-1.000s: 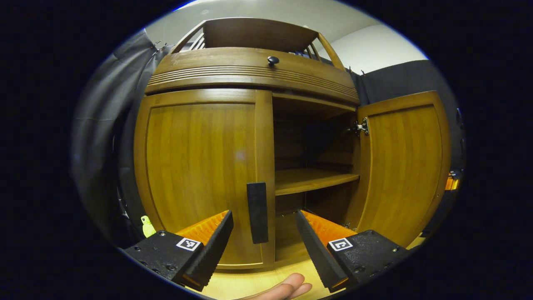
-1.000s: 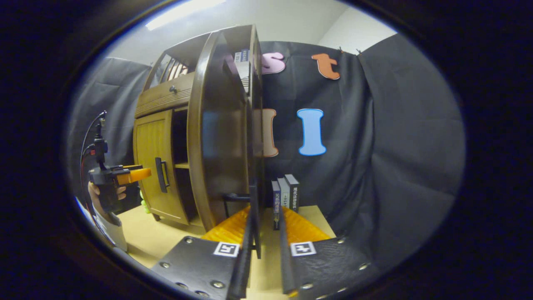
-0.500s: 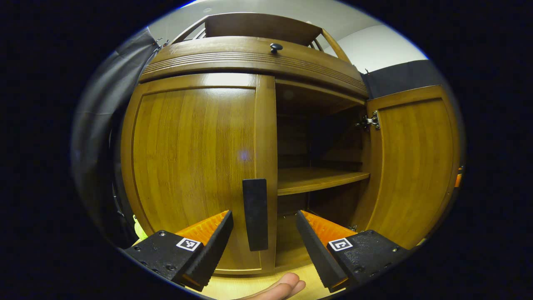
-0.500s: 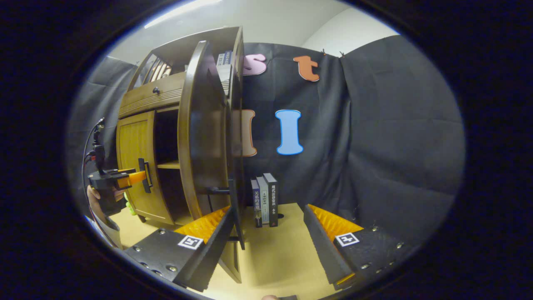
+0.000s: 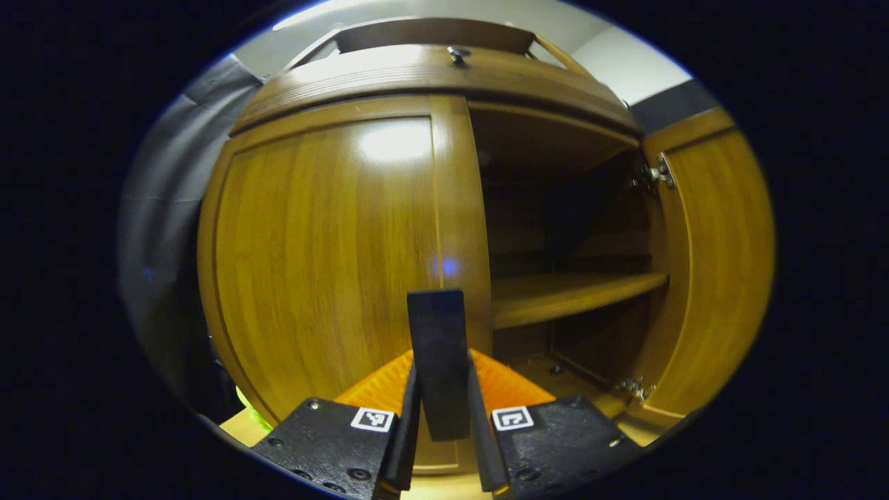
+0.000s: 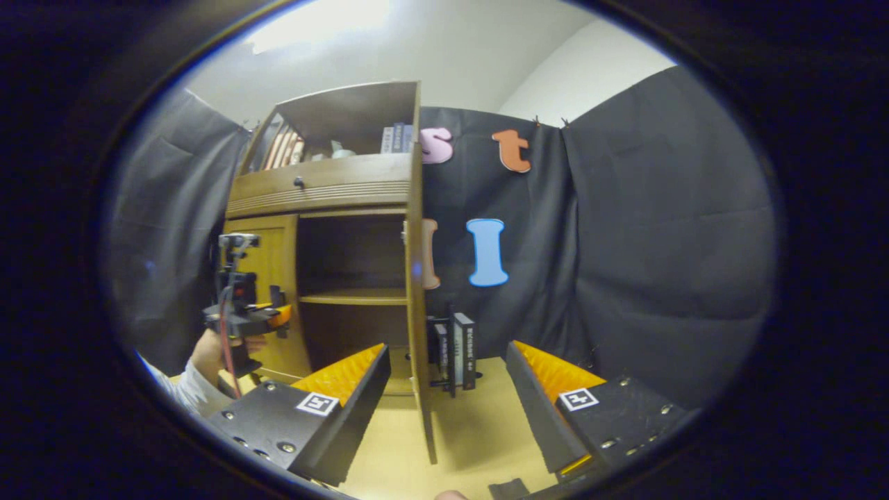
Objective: Open the right door of the double-door shoe cabinet with the right hand, and open the left door with the left hand.
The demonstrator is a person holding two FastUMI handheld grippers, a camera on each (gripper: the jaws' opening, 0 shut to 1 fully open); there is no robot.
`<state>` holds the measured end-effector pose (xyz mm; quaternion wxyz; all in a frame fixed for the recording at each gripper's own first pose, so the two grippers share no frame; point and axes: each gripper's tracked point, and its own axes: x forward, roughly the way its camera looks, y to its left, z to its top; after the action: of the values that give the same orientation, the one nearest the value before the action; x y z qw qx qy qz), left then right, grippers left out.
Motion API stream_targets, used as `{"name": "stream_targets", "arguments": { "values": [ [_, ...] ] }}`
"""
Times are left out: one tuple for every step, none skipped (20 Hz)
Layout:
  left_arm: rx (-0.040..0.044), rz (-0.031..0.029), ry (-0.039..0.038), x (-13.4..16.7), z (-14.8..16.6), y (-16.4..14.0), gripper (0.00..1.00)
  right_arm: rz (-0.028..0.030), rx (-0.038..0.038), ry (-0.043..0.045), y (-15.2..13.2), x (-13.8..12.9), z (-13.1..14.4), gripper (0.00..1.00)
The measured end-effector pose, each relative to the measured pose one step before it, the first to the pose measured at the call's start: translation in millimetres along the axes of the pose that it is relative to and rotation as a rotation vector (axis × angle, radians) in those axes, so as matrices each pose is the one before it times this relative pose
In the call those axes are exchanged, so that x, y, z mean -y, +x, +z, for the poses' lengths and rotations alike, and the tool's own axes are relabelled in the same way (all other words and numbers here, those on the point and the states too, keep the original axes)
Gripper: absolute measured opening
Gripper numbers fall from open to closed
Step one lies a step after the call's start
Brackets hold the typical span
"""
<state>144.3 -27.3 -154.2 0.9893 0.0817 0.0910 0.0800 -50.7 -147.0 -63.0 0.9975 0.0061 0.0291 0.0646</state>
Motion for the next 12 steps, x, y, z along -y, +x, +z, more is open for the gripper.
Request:
{"name": "stream_targets", "arguments": {
  "values": [
    [-0.01084, -0.01258, -0.01595, 0.54, -1.56, 7.97, 0.35, -0.00223, 0.00910, -0.00977, -8.94, -4.48, 0.34, 0.99],
    [-0.02476, -0.01721, 0.00209, 0.61, -1.97, -1.54, 0.32, -0.00993, 0.00904, -0.00860, -7.77, -0.52, -2.08, 0.99],
    [0.01579, -0.02140, -0.01605, -0.30, 2.67, -2.51, 0.33, -0.01617, 0.00979, 0.00655, -6.95, 2.09, -0.09, 1.00],
    [-0.01518, -0.01903, -0.00729, 2.44, 0.27, -1.25, 0.34, -0.02395, -0.00540, 0.02026, -5.32, 5.88, -4.32, 0.99],
    [-0.02299, -0.01483, 0.00307, 0.66, -2.70, -1.90, 0.33, -0.01952, -0.01377, 0.02162, -4.41, 6.88, -5.78, 0.99],
    [-0.01627, -0.00382, -0.00891, 0.71, -2.23, -6.08, 0.33, -0.01217, -0.00875, 0.01953, -3.69, 6.49, -4.68, 0.99],
    [-0.01421, 0.00179, -0.00412, 0.55, -1.85, -8.13, 0.33, -0.01611, -0.00025, 0.01596, -2.97, 7.35, -0.53, 0.99],
    [-0.00558, -0.00308, 0.01541, -1.64, -1.27, -8.61, 0.33, -0.02434, 0.00799, 0.01741, -5.12, 10.98, 2.68, 0.99],
    [0.00161, -0.00635, 0.01184, -0.45, 0.94, -4.99, 0.33, -0.02263, 0.00865, 0.01707, -6.71, 12.33, 1.19, 0.95],
    [-0.00391, -0.00671, -0.00399, 0.99, -0.03, -2.63, 0.33, -0.01669, 0.00440, 0.01873, -6.94, 8.41, -0.83, 0.99],
    [0.00423, -0.00877, -0.00175, 1.20, 0.85, -1.78, 0.33, -0.01218, 0.00608, 0.01661, -6.97, 7.18, 1.92, 0.99],
    [-0.00034, -0.00969, -0.00016, -0.91, -0.47, -7.54, 0.32, -0.00554, 0.00525, 0.01602, -5.63, 5.94, 1.17, 0.99]
  ]
}}
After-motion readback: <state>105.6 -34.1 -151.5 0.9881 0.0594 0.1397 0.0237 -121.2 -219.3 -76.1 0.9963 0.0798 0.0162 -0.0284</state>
